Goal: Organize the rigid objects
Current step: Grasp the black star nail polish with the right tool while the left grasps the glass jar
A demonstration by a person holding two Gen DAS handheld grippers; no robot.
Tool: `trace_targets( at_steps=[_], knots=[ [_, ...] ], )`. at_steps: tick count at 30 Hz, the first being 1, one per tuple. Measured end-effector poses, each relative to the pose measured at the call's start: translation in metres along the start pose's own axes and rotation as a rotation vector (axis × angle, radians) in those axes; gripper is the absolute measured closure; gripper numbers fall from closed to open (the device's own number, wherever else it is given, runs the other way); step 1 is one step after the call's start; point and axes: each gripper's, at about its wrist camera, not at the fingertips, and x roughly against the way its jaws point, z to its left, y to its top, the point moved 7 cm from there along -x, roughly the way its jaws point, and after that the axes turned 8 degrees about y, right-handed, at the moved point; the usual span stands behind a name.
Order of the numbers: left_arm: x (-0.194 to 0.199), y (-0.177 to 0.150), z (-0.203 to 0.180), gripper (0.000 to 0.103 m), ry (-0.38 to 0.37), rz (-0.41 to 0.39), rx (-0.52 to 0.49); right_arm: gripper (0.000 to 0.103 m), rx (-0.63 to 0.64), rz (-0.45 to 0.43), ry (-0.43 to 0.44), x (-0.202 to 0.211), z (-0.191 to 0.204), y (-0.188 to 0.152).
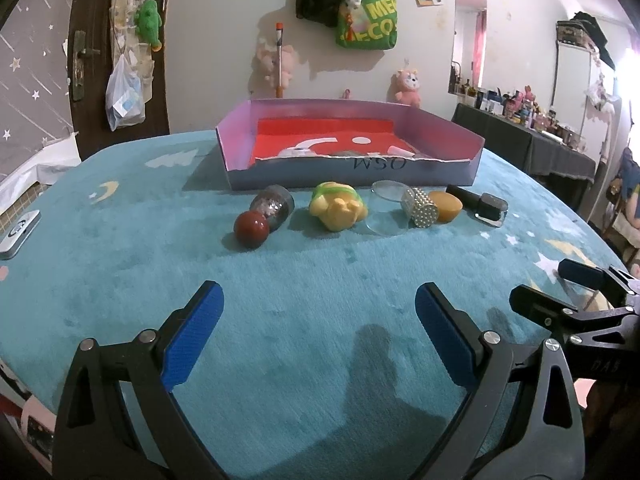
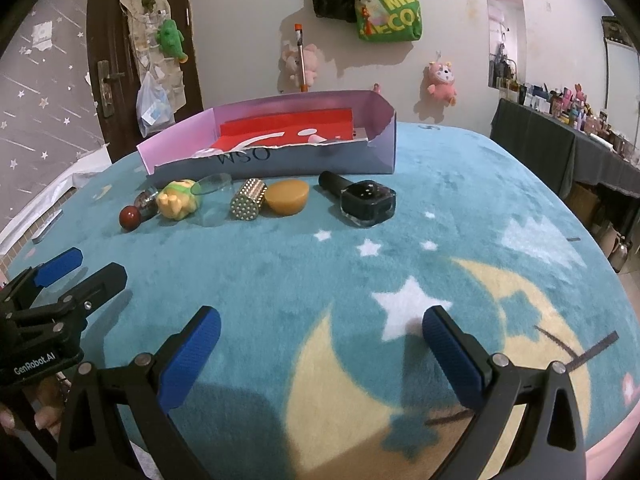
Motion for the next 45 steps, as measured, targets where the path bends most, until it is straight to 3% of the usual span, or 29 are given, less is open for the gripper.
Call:
trace_targets(
  at_steps=[18,22,25,31,36,38,43,45],
  knots=[
    [-0.035,0.053,0.028,0.005,0.062,0.058,-0.043,0.000,-0.045,0.008,-0.032,-0.017,-0.034,0.055],
    [-0.052,0.060,0.034,0.005,0.074,0.112,-0.062,0.000,-0.100,0.063,0.042,-0.031,-0.045,0.065],
    [-0.062,0.061,0.038,0.005,0.083,0.136,-0.075,0.000,-0.083,0.097,0.004,-0.040,-0.053,0.072],
    [-0.076,0.063,0.038,0.007,0.070,0.177,-0.117,0.004,-0.027,0.152,0.013,-0.059,-0.055,0.080],
    [-0.088,0.064,0.033,0.021,0.025,0.217,-0.145,0.020,-0.009,0.205,0.053,-0.074,-0.055,0.081],
    [-0.094,0.063,0.030,0.036,0.004,0.241,-0.150,0.027,0.013,0.227,0.062,-0.081,-0.053,0.080],
    [-0.106,0.053,0.024,0.056,-0.048,0.300,-0.142,0.035,0.056,0.240,0.083,-0.087,-0.046,0.081],
    [-0.106,0.054,0.022,0.063,-0.055,0.293,-0.142,0.047,0.071,0.238,0.087,-0.088,-0.043,0.082]
  ],
)
